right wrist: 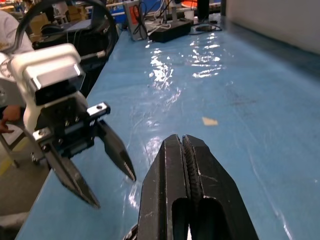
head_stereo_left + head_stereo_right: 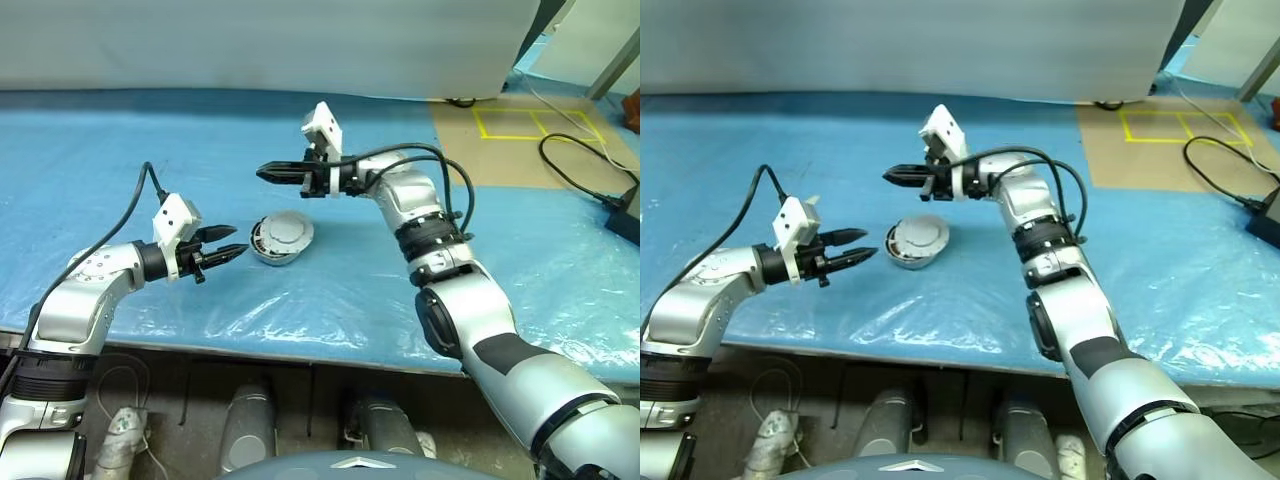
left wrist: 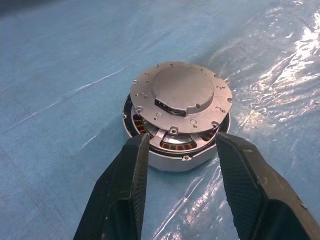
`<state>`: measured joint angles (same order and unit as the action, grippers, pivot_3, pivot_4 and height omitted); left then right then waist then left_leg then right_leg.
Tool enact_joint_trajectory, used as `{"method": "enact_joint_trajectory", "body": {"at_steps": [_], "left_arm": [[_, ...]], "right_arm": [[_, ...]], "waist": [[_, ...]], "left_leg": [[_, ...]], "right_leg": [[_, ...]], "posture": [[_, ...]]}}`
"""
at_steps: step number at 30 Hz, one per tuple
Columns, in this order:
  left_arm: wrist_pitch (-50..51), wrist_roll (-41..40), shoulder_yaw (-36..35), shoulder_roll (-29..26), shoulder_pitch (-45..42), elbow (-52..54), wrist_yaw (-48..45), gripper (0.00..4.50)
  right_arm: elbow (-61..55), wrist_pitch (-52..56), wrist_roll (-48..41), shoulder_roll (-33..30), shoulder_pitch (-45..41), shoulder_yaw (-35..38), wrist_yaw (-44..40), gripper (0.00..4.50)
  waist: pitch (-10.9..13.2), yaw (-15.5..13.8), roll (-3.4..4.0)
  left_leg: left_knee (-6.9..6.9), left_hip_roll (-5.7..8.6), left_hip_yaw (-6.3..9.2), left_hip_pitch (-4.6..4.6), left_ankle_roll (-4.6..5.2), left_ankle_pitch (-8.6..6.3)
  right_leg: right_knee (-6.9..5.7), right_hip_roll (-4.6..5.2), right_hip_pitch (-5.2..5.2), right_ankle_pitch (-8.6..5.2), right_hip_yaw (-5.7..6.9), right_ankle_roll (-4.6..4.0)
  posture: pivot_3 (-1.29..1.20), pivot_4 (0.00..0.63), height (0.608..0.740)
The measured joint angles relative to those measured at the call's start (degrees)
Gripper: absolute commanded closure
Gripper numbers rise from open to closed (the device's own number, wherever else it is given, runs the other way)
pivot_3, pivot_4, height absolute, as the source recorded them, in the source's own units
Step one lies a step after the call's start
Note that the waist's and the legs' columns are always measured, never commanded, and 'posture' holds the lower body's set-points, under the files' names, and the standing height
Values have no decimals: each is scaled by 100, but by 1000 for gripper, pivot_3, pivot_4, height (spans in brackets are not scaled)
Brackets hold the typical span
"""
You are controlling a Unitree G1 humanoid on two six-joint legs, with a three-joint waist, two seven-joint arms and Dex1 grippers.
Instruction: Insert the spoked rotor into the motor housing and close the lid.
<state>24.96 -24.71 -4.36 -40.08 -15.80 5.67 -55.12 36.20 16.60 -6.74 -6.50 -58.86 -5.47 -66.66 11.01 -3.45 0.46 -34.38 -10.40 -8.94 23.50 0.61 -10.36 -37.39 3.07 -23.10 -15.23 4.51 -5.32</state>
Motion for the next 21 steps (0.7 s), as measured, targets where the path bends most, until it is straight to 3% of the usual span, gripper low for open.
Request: {"method": "enact_joint_trajectory", "body": {"at_steps": [4,10,15,18,21], "left_arm": [[-43,6,5,-2,52,12,-104,2295],[-199,59,31,6,43,-6,-185,2295],[-208,82,45,17,10,-40,-185,2295],[-209,91,48,41,4,-55,-178,2295],[-209,96,49,77,-7,-56,-158,2295]], "right_arm": [[-279,-113,1,-165,740,-157,67,2558],[-518,-185,-1,-283,809,-314,76,580],[-441,-374,72,-279,812,-466,212,580],[-218,-641,158,-284,827,-543,313,28],[-76,-861,259,-291,831,-637,332,28]], "waist": [[1,-26,1],[1,-25,0],[1,-35,0],[1,-34,0],[1,-34,0]], "left_leg": [[3,2,0,2,-2,1],[4,1,0,-7,-5,1],[5,2,0,-4,-5,2],[6,3,0,-4,-5,2],[6,3,0,-3,-5,2]], "right_leg": [[3,0,-4,0,0,1],[3,0,2,0,-1,0],[7,0,2,0,-1,0],[7,0,1,0,-1,0],[8,0,1,0,-1,0]], "posture": [[0,150,740],[0,150,740],[0,150,740],[0,150,740],[0,150,740]]}}
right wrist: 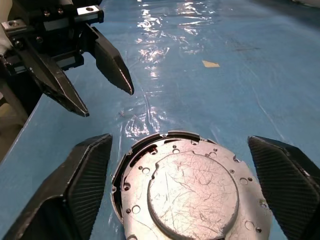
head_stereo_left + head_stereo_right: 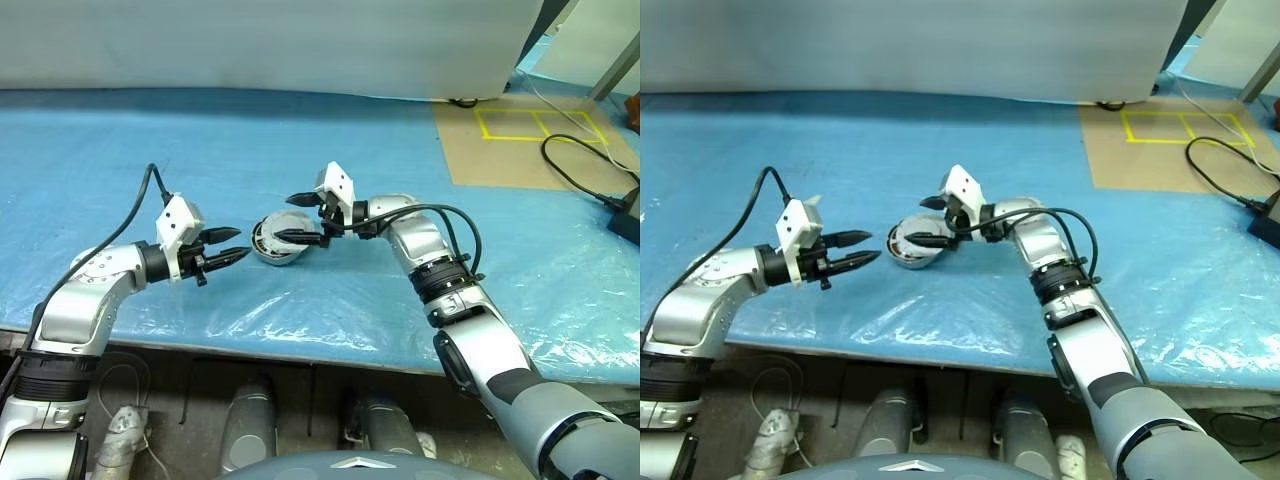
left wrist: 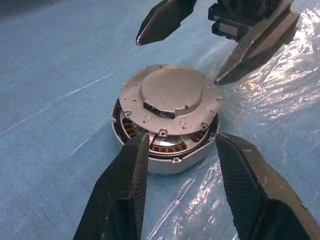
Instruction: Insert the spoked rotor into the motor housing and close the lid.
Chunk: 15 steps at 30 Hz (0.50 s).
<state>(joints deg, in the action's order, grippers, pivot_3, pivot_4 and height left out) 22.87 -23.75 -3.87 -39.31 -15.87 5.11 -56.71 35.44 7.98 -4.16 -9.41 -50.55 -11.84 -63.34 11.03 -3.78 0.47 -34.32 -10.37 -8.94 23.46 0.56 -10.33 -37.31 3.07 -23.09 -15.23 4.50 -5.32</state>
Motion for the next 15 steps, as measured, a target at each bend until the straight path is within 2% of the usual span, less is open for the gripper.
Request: {"method": "enact_joint_trajectory", "body": {"at_steps": [15], "left_arm": [[-32,78,5,34,1,1,78,2295]], "right_arm": [[566,-741,483,52,0,-319,254,28]], "waist": [[0,1,0]], "left_leg": [[0,0,0,0,2,0]], "right_leg": [[0,0,0,0,0,0]], "posture": [[0,150,740]]}}
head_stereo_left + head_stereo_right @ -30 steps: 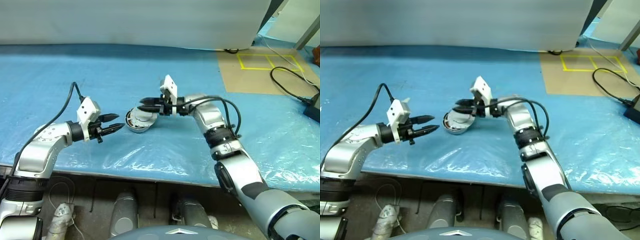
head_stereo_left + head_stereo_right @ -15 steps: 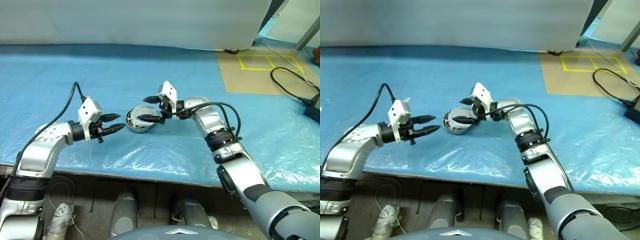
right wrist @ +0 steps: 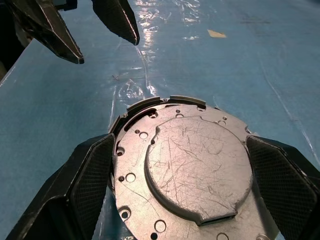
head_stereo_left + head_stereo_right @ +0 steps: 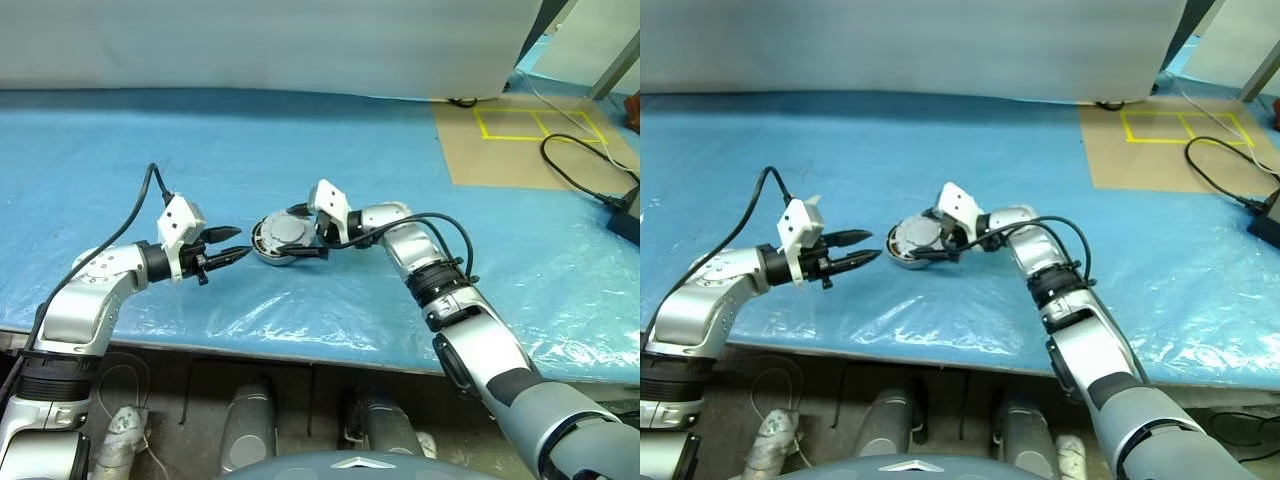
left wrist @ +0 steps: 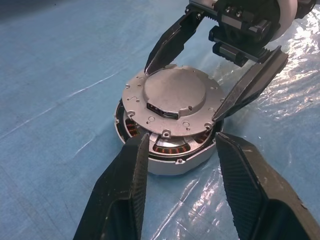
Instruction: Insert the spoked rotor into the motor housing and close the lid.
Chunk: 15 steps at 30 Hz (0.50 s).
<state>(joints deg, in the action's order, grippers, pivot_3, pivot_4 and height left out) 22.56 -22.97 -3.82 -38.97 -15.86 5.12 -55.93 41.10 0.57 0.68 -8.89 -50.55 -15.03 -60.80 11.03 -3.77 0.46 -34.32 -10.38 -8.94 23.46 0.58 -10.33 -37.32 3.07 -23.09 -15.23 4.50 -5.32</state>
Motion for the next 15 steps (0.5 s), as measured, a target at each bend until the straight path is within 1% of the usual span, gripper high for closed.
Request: {"method": "enact_joint_trajectory", "body": {"at_steps": [4,12,15], "left_arm": [[-1,19,4,64,2,1,28,2295],[0,49,77,82,4,5,80,2295],[0,50,83,82,4,5,124,2295]], "right_arm": [[300,-217,62,59,-8,12,197,28],[561,-392,66,124,-83,32,259,28],[562,-412,84,142,-84,30,274,599]], "waist": [[0,0,0],[0,8,0],[0,8,0]], "left_leg": [[0,0,0,-3,0,0],[0,-1,-1,-28,-9,-7],[0,-1,-2,-28,-6,-5]], "right_leg": [[-1,0,2,0,0,0],[-1,0,26,-1,-3,-1],[-1,0,25,-1,-4,-1]], "posture": [[0,150,740],[0,150,740],[0,150,740]]}}
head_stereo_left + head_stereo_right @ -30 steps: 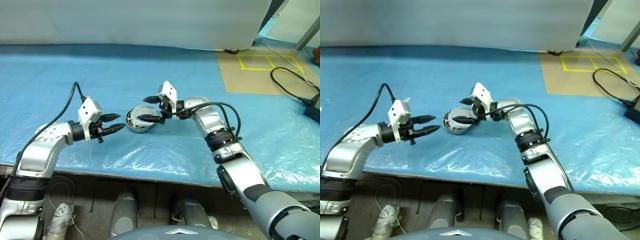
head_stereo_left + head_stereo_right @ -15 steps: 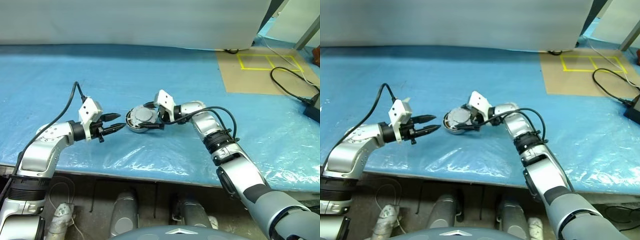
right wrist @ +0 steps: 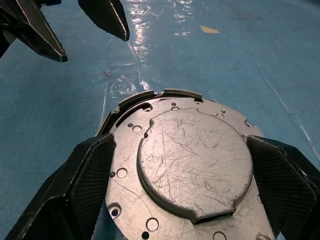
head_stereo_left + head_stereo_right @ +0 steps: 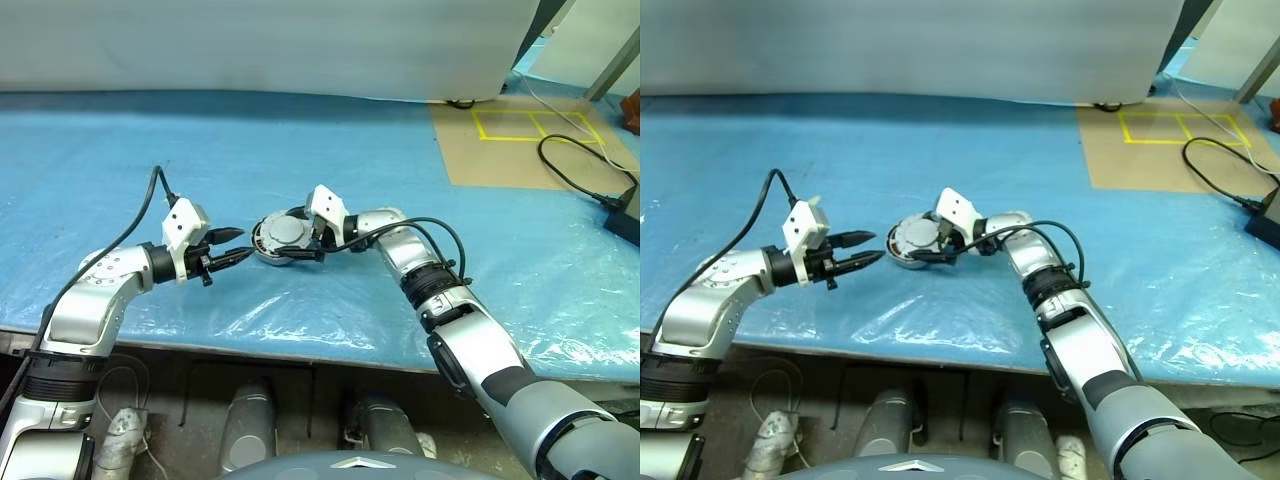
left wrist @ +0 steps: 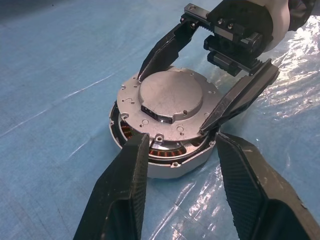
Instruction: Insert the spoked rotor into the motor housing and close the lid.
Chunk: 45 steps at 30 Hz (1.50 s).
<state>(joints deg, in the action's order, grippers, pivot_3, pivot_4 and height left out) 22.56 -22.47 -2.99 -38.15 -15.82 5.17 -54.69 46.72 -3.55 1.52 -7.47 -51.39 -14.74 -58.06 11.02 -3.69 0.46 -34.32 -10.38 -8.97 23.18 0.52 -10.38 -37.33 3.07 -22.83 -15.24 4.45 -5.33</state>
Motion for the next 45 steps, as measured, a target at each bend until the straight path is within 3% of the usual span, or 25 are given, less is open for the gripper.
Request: {"method": "enact_joint_trajectory", "body": {"at_steps": [3,4,13,30,45], "left_arm": [[0,0,0,0,0,-1,20,2295],[0,0,0,0,0,-1,22,2295],[0,-2,0,9,8,0,43,2295],[2,-8,-7,7,49,-1,130,2295],[15,-10,-9,7,48,-10,164,2295]], "right_arm": [[30,-44,29,1,-14,8,66,1502],[45,-50,31,10,-25,7,68,1534],[32,88,20,37,-64,24,63,1534],[-52,2166,78,394,-777,59,833,1534],[-284,2834,166,447,-960,41,1195,1534]], "waist": [[0,1,0],[0,4,0],[0,15,0],[1,73,1],[1,74,2]], "left_leg": [[0,0,-1,1,4,3],[0,0,-1,2,5,3],[1,-1,-1,1,4,3],[5,1,-1,6,-16,-5],[10,1,-1,5,-18,-5]], "right_leg": [[3,0,0,0,0,0],[4,0,0,0,0,0],[3,0,0,0,0,0],[6,0,-4,0,0,0],[10,0,-5,0,0,1]], "posture": [[0,150,740],[0,150,740],[0,150,740],[0,150,740],[0,150,740]]}}
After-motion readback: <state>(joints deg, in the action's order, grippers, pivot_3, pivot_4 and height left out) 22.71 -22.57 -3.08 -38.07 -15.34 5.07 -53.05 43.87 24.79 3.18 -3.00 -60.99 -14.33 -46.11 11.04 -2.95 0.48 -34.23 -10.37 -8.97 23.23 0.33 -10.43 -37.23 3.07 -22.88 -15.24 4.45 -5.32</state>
